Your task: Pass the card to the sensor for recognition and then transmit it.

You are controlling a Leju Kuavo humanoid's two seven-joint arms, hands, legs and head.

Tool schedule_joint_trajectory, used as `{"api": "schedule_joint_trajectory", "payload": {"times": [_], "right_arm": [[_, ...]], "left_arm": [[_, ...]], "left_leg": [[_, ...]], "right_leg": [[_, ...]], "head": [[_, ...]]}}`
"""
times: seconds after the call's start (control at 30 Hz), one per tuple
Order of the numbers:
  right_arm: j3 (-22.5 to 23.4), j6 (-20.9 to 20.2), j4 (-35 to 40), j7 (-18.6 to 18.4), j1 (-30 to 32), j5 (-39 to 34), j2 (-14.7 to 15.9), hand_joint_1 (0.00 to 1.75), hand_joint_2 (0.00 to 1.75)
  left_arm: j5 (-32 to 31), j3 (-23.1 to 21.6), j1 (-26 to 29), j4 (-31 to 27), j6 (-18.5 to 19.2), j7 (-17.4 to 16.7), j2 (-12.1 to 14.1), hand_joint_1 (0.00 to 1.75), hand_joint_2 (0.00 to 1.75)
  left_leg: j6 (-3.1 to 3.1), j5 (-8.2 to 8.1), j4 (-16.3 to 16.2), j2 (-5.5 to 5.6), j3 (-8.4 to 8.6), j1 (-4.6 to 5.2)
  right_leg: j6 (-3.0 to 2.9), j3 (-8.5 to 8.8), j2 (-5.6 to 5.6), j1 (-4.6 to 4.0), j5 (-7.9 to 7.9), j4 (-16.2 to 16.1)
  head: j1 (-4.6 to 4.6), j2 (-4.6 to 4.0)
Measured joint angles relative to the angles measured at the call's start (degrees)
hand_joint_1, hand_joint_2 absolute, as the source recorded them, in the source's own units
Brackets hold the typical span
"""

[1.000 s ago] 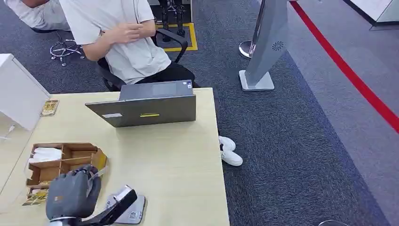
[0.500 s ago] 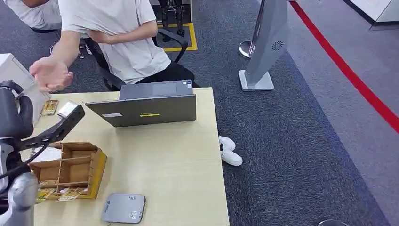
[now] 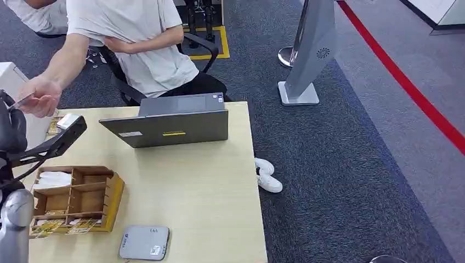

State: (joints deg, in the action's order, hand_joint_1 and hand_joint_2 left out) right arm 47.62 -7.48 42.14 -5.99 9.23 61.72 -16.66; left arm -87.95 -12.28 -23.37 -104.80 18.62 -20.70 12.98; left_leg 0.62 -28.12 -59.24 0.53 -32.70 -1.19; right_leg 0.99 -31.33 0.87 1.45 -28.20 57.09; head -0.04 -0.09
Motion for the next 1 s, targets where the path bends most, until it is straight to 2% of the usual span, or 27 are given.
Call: {"api": "schedule_joint_trajectory", "payload": {"times": [0.3, 0.43, 0.5, 0.6, 0.67, 0.77, 0.83, 0.93, 1.0], "right_arm": [[2.3, 0.3, -0.8, 0.9, -0.9, 2.1, 0.0, 0.0, 0.0], [3.3, 0.2, -1.0, 1.6, -0.9, 3.6, 0.0, 0.0, 0.0], [3.8, 0.2, -1.0, 1.8, -0.9, 4.2, 0.0, 0.0, 0.0], [4.8, 0.2, -1.1, 1.9, -1.0, 4.5, 0.0, 0.0, 0.0], [5.4, 0.2, -1.1, 1.9, -1.0, 4.5, 0.0, 0.0, 0.0], [5.9, 0.7, -1.2, 1.9, -1.0, 3.9, 0.0, 0.0, 0.0], [6.1, 1.4, -1.2, 1.8, -0.9, 2.3, -0.1, 0.0, 0.0], [6.1, 2.4, -1.2, 1.0, -0.9, -0.6, -0.1, 0.0, 0.0], [5.8, 2.6, -1.1, -0.2, -0.8, -2.2, -0.1, 0.0, 0.0]], "left_arm": [[0.0, 0.9, -0.1, 0.1, 0.7, 0.6, -2.0, 0.0, 1.75], [0.0, 0.9, 0.4, 0.0, -0.1, 2.4, -2.7, 0.0, 1.75], [0.0, 1.0, 0.8, -0.4, -0.3, 3.7, -3.1, 0.0, 1.75], [0.0, 1.4, 2.9, -2.8, -0.7, 8.2, -4.7, 0.0, 1.75], [0.0, 1.4, 5.1, -4.9, -0.6, 9.8, -5.7, 0.0, 1.75], [0.0, 1.4, 10.9, -9.0, -1.1, 15.4, -7.4, 0.0, 1.75], [0.0, 1.0, 18.3, -12.1, -4.2, 17.2, -8.0, 0.0, 1.75], [0.1, -0.7, 29.7, -15.7, -10.2, 17.2, -8.0, 0.0, 1.75], [0.4, -1.4, 36.0, -17.4, -13.5, 16.0, -7.6, 0.0, 1.75]], "left_leg": [[0.0, -0.01, 0.0, 0.07, -0.04, 0.01], [0.0, 0.0, 0.0, 0.12, -0.03, 0.0], [0.0, 0.01, 0.0, 0.12, -0.03, 0.0], [0.0, 0.0, 0.0, 0.12, -0.03, 0.01], [0.0, 0.0, 0.0, 0.12, -0.05, 0.01], [-0.06, -0.1, 0.0, 0.06, -0.05, 0.05], [-0.09, -0.22, 0.0, -0.13, 0.06, 0.05], [-0.08, -0.34, 0.0, -0.2, 0.05, 0.04], [-0.1, -0.38, 0.0, -0.17, 0.07, 0.04]], "right_leg": [[0.01, 0.03, -0.09, 0.0, -0.02, 0.0], [0.02, 0.06, -0.1, 0.0, -0.01, 0.0], [0.02, 0.07, -0.1, 0.0, -0.01, 0.0], [0.02, 0.09, -0.11, 0.01, -0.01, 0.0], [0.02, 0.09, -0.1, 0.01, -0.02, 0.0], [0.04, 0.11, -0.05, 0.04, -0.06, 0.0], [0.07, 0.08, 0.11, 0.03, -0.13, 0.0], [0.08, 0.05, 0.16, 0.03, -0.24, -0.1], [0.1, 0.05, 0.11, 0.03, -0.32, -0.1]], "head": [[0.0, 0.0], [0.02, 0.0], [0.02, 0.0], [0.02, 0.0], [0.02, 0.0], [0.0, 0.0], [0.02, 0.0], [0.04, 0.0], [0.0, 0.0]]}}
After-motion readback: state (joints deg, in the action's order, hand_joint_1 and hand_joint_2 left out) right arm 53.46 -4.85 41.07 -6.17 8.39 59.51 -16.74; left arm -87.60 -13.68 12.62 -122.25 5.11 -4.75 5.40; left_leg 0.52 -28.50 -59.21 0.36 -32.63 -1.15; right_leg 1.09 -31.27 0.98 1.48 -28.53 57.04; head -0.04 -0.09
